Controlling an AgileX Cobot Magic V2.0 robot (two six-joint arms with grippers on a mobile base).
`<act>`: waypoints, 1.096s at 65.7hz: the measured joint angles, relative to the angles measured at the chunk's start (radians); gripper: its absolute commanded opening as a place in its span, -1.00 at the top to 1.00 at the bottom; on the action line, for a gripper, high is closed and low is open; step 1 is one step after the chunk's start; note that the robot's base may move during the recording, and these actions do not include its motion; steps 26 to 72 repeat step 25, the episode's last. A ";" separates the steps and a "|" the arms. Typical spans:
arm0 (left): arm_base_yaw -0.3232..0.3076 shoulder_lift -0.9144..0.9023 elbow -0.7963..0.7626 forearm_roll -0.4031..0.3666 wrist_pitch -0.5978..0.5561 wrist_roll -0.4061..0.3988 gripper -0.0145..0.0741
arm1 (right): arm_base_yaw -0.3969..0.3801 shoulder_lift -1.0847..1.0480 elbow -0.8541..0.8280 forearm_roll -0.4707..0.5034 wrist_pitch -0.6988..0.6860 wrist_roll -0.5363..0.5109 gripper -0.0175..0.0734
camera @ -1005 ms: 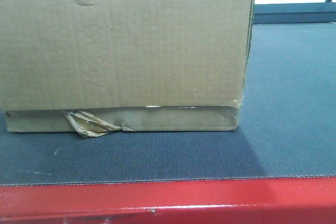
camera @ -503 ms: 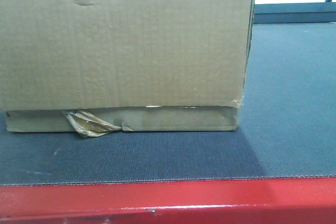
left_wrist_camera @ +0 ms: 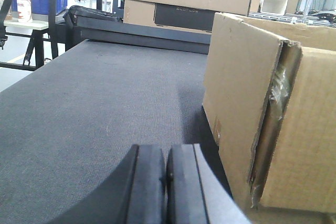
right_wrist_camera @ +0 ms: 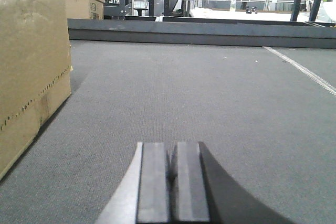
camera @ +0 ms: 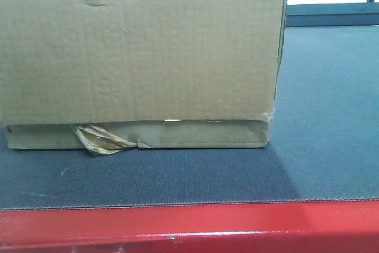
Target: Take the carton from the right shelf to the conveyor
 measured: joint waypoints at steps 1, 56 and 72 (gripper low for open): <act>0.000 0.000 0.000 0.000 0.000 0.000 0.64 | 0.000 0.000 0.000 0.000 0.000 0.000 0.77; 0.000 0.000 0.000 0.000 0.000 0.000 0.64 | 0.000 0.000 0.000 0.000 0.000 0.000 0.77; 0.000 0.000 0.000 0.000 0.000 0.000 0.64 | 0.000 0.000 0.000 0.000 0.000 0.000 0.77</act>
